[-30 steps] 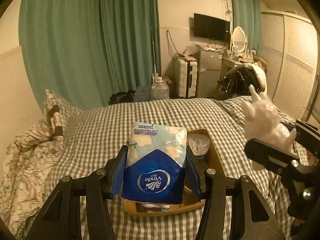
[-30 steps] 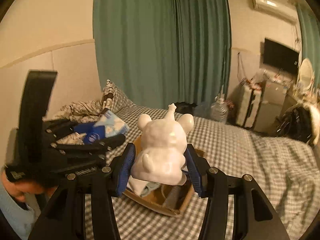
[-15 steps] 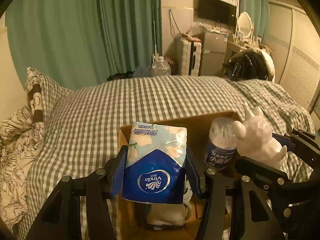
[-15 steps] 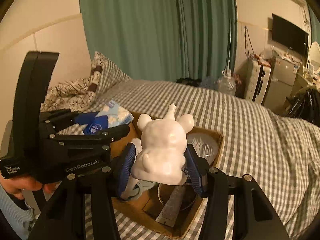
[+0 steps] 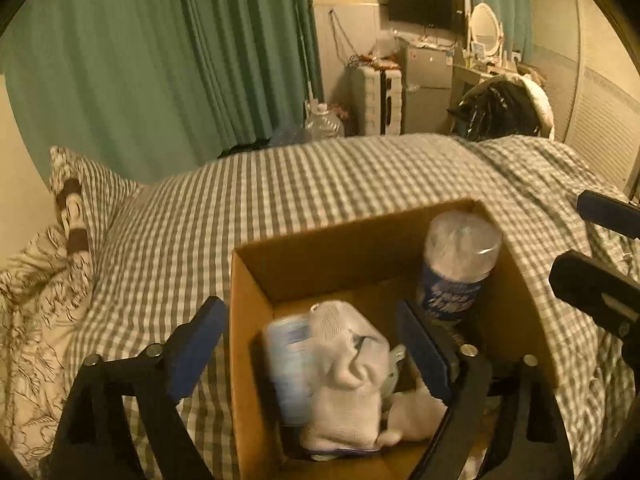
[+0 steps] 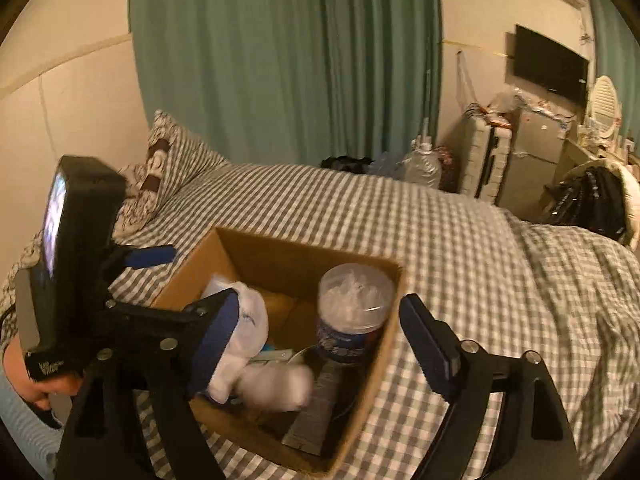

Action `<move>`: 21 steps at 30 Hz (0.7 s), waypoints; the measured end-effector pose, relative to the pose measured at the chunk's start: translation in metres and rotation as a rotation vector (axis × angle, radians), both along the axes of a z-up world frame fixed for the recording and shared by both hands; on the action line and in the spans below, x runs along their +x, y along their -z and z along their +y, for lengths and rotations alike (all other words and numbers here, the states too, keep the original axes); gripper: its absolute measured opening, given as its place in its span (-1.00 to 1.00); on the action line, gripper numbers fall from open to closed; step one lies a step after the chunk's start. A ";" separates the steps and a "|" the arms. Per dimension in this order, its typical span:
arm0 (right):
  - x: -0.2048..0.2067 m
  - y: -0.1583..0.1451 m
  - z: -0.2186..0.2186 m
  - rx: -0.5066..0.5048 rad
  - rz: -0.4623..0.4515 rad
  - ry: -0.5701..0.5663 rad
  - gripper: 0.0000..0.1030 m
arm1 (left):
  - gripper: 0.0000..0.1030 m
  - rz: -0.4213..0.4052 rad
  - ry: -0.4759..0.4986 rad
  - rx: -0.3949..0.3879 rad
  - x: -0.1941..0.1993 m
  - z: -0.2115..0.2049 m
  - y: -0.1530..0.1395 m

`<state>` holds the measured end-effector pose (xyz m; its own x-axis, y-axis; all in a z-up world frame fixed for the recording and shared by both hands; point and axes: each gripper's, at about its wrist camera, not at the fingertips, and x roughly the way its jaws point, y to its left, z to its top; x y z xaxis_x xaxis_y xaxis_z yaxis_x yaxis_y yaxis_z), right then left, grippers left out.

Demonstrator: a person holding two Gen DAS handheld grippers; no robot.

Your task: Organize objects

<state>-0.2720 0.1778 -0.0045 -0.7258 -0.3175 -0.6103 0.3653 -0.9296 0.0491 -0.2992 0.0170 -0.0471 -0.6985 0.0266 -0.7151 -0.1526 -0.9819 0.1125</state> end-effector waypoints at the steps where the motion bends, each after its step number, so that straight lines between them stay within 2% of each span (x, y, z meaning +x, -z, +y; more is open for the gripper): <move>1: -0.001 -0.007 0.007 -0.002 0.009 0.011 0.66 | 0.85 0.011 0.001 0.003 0.004 0.002 -0.007; 5: 0.018 -0.041 0.019 -0.001 0.054 0.059 0.72 | 0.92 0.097 0.007 0.024 0.028 0.010 -0.052; 8: 0.043 -0.070 0.029 -0.019 0.111 0.081 0.79 | 0.95 0.152 0.024 0.056 0.049 0.014 -0.087; 12: 0.082 -0.115 0.041 -0.038 0.201 0.105 0.88 | 1.00 0.264 0.027 0.056 0.086 0.017 -0.136; 16: 0.124 -0.152 0.048 -0.047 0.283 0.125 0.99 | 1.00 0.349 0.033 0.066 0.124 0.016 -0.176; 21: 0.178 -0.194 0.057 -0.049 0.373 0.152 0.99 | 1.00 0.444 0.052 0.066 0.179 0.024 -0.215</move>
